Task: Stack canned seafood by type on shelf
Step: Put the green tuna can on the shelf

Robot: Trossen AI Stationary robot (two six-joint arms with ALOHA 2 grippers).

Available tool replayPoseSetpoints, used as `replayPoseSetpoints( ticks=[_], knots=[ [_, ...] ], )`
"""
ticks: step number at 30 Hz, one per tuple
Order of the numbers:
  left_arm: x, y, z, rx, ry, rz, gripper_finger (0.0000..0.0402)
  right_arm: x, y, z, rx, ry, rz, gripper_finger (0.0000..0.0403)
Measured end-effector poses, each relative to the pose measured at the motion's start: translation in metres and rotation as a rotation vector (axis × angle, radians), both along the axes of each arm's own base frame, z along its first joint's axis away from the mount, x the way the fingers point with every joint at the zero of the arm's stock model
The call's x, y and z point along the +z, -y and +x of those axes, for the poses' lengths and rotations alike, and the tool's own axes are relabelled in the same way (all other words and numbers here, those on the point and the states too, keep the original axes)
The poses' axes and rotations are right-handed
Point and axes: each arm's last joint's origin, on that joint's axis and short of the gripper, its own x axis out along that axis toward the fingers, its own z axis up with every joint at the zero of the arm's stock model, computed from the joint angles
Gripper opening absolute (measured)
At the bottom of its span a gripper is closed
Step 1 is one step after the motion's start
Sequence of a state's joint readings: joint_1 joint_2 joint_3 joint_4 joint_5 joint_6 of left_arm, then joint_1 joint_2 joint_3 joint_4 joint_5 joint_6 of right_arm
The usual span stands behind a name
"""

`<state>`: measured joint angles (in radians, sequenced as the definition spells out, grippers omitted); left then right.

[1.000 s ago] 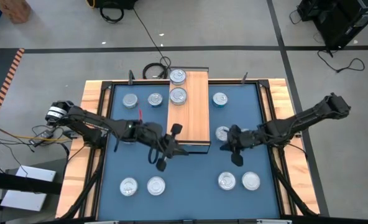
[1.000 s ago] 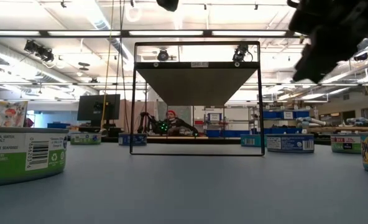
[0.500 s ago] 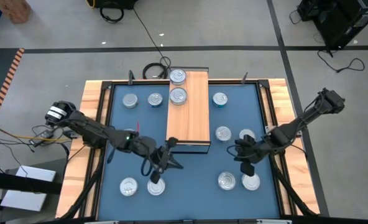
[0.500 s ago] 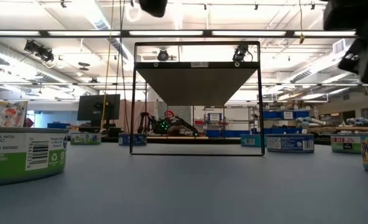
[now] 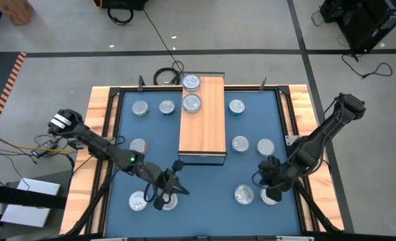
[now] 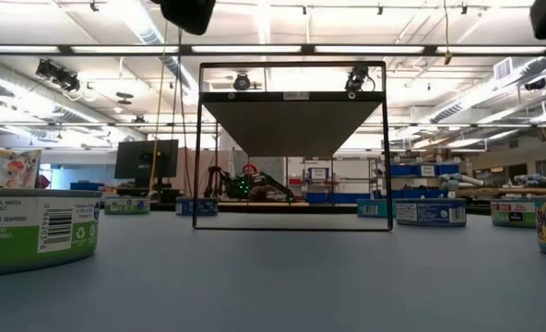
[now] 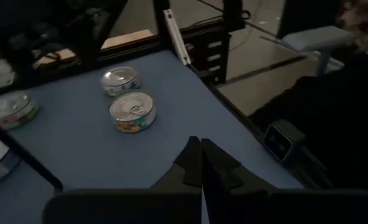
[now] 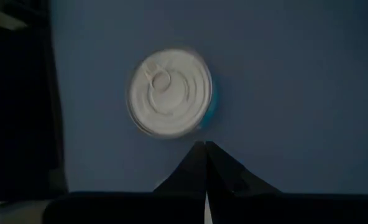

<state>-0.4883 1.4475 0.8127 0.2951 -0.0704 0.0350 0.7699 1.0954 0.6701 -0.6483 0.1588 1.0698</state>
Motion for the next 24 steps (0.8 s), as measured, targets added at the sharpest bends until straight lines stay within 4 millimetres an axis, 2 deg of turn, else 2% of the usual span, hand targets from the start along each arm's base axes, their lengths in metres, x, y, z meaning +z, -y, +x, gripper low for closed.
replayPoseSetpoints(
  ticks=[10,20,24],
  knots=[
    [0.008,0.002,0.001,0.127,0.088,-0.011,0.0001,-0.024,-0.021,-0.004,0.106,-0.185,-0.003,0.0008],
    [0.008,0.000,0.002,0.196,0.102,0.006,0.0001,-0.015,-0.044,-0.012,0.193,-0.213,-0.060,0.0014],
    [0.006,0.003,0.004,0.193,0.115,-0.002,0.0001,-0.021,-0.056,-0.018,0.245,-0.203,-0.123,0.0014]
  ],
)
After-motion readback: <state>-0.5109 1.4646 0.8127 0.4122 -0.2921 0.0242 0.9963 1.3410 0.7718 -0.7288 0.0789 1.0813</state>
